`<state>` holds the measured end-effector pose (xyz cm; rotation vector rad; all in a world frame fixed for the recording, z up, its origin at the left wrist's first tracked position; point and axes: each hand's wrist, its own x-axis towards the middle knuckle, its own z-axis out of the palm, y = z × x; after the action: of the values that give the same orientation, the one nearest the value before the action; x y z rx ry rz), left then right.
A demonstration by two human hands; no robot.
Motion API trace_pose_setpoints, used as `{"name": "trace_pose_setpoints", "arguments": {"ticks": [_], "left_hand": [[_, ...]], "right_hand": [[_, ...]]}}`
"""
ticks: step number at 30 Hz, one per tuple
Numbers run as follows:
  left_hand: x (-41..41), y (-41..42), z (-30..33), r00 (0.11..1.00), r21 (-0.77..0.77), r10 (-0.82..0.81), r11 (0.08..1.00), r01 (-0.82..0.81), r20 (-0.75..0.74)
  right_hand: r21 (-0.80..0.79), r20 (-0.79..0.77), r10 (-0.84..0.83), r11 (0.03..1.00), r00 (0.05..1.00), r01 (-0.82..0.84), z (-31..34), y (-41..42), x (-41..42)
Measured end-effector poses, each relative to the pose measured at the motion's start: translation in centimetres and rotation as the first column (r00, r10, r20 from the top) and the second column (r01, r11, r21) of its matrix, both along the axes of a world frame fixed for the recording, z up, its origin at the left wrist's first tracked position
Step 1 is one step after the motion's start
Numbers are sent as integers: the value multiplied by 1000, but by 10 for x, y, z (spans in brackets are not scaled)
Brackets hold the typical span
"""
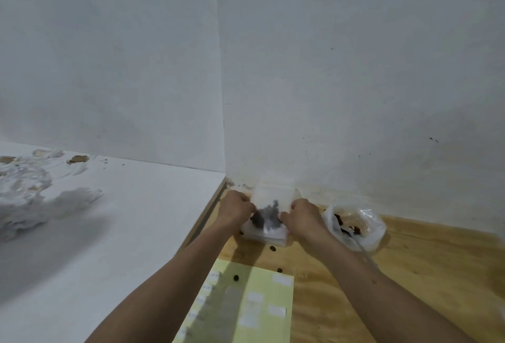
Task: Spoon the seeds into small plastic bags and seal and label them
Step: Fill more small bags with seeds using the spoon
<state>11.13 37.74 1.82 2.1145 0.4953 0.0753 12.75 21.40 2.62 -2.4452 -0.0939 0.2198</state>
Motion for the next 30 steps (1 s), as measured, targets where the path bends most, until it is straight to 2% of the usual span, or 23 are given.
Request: {"name": "trace_pose_setpoints", "arguments": {"ticks": [7, 15, 20, 24, 27, 30], "left_hand": [[5, 3, -15, 998, 38, -59, 997, 60, -39], [4, 1, -23, 995, 20, -98, 995, 97, 6], [2, 3, -18, 999, -40, -35, 999, 36, 8], [-8, -5, 6, 998, 49, -24, 999, 21, 58], [-14, -26, 24, 988, 111, -25, 994, 8, 154], [-17, -63, 37, 966, 88, -74, 995, 54, 248]], "right_hand": [[-104, -22, 4, 995, 1000, -7, -14, 4, -1], [-102, -26, 22, 994, 999, -25, -14, -6, -1], [-140, 4, 48, 989, 999, -47, 1, -10, -5], [-87, 79, 76, 994, 994, -69, 21, -22, -11], [-76, 162, 60, 996, 985, -48, 38, -44, -13], [-105, 219, 20, 995, 976, 3, 55, -78, -15]]}}
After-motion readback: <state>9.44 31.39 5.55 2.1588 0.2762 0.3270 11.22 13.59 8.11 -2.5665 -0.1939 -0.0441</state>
